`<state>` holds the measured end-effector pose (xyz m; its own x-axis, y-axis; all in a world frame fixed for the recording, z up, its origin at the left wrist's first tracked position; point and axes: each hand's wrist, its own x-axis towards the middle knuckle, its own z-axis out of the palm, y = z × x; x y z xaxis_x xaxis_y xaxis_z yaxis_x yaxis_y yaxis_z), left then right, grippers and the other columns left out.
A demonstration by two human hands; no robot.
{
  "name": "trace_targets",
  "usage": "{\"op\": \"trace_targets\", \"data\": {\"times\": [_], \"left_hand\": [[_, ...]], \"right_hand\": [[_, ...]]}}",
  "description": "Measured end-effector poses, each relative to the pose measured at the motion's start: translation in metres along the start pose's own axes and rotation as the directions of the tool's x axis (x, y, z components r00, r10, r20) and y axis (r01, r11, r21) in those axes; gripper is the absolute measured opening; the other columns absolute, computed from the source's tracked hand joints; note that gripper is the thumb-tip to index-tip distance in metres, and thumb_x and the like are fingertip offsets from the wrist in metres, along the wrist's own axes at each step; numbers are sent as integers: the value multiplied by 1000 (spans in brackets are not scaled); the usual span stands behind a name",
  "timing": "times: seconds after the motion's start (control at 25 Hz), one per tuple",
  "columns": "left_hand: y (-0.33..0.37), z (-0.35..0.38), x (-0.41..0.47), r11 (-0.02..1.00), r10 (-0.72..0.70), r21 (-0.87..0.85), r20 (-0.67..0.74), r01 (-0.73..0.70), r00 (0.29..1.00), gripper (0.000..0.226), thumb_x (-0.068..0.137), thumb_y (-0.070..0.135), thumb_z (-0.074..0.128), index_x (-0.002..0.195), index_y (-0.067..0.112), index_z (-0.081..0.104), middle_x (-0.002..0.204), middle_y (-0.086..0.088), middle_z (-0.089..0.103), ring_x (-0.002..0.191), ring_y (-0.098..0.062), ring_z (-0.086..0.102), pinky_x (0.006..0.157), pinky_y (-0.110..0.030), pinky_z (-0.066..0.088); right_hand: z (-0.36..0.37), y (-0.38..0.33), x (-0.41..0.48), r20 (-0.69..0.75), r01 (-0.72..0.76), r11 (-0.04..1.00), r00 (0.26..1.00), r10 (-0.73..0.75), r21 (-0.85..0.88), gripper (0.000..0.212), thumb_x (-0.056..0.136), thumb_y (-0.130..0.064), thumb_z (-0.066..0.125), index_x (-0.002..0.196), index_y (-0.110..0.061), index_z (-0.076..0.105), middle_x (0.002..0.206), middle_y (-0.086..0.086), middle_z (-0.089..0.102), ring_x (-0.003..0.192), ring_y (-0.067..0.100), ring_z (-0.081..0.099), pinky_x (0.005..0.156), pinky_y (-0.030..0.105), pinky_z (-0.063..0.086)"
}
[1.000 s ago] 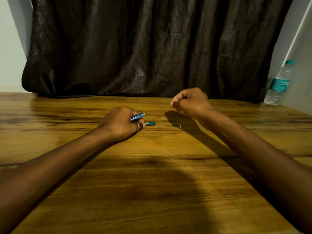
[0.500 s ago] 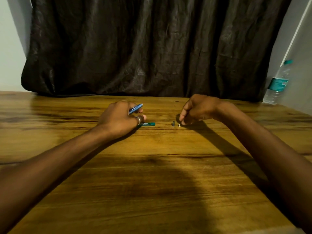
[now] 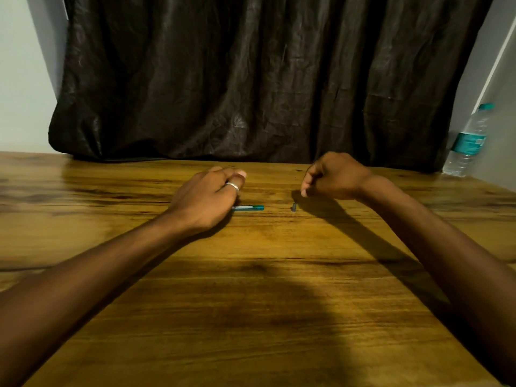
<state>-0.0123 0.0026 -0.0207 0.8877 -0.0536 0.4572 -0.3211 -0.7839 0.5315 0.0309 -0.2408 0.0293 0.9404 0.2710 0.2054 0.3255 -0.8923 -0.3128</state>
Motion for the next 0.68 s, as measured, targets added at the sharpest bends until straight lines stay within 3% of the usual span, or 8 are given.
{"op": "trace_targets", "data": {"times": [0.12,0.2,0.28,0.36,0.48,0.68], "left_hand": [[-2,-4,0,990,21,-142,36,-15,999,28,108,35,39,122,32,63,123,9,69,117,-11,60,97,-38,47],[-2,-6,0,957,25,-291,83,0,996,25,108,29,42,126,30,60,108,8,73,103,0,63,87,-30,48],[0,-6,0,904,25,-426,127,31,992,23,108,25,44,126,28,58,101,4,74,78,9,63,70,-21,44],[2,-6,0,825,6,-557,177,95,984,20,107,22,46,122,27,59,99,-1,76,56,3,55,51,-15,39],[2,-6,-1,744,-2,-647,250,168,968,21,107,22,49,123,27,61,95,1,78,54,-3,44,43,-21,29],[4,-7,-3,707,-5,-678,278,200,961,22,107,21,48,126,19,59,94,1,78,54,-5,40,43,-22,25]], "right_hand": [[2,-5,0,-140,72,993,988,-58,94,6,83,-17,77,86,-22,79,78,-15,70,79,-6,62,66,4,41],[8,-11,0,-153,98,946,987,-52,310,7,84,-15,77,86,-22,79,77,-14,70,74,-5,61,65,7,42],[16,-21,-3,-120,95,792,992,-28,603,8,85,-11,75,89,-17,78,77,-8,71,74,3,61,63,15,43],[25,-29,-6,-92,92,647,995,-33,757,9,85,-11,75,91,-16,77,77,-4,71,75,5,60,61,18,42],[37,-36,-5,-101,118,547,993,-61,829,10,85,-11,75,91,-18,77,80,-5,73,76,5,64,60,19,43],[44,-40,-5,-120,136,536,991,-65,833,9,86,-12,75,94,-17,77,87,-1,75,81,9,64,60,19,43]]}}
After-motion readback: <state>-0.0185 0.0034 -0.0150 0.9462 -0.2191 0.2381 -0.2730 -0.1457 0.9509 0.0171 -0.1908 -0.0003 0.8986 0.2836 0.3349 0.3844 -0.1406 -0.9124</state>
